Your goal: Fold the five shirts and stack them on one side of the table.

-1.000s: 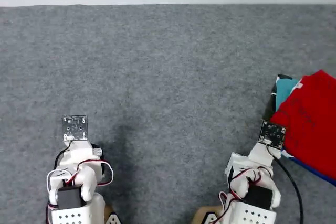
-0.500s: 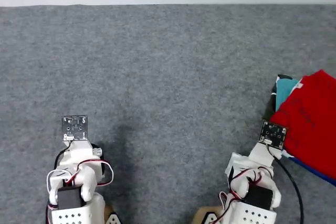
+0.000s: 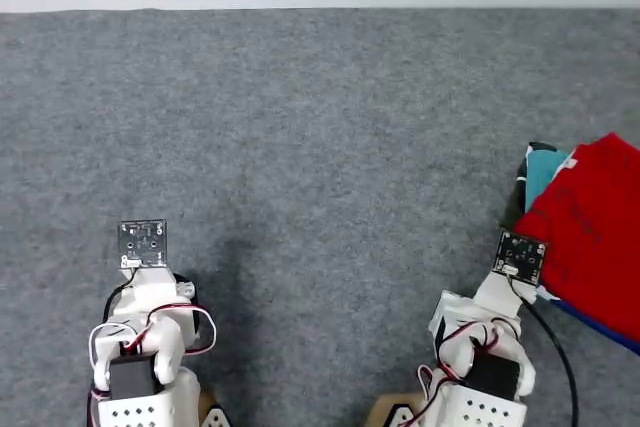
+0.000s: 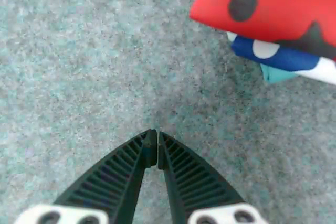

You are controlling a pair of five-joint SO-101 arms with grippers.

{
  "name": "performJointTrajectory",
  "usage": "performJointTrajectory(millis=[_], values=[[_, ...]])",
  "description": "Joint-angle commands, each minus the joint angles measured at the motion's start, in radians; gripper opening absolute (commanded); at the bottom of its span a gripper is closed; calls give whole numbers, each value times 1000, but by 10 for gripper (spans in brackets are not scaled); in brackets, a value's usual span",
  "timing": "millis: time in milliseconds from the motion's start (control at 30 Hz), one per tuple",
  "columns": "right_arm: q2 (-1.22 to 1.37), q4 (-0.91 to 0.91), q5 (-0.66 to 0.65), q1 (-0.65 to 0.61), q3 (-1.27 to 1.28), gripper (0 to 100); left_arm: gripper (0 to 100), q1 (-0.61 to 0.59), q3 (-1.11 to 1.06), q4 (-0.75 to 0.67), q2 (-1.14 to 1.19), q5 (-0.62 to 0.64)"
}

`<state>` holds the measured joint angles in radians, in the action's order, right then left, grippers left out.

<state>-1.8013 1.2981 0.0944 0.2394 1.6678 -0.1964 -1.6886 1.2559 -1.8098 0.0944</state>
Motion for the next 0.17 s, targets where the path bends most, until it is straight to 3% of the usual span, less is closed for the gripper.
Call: performJointTrajectory(millis=[0,133], values=[[-12,8,9,13,15,13,6,0,5,5,-12,11],[-12,8,9,13,15,13,6,0,5,5,-12,11]])
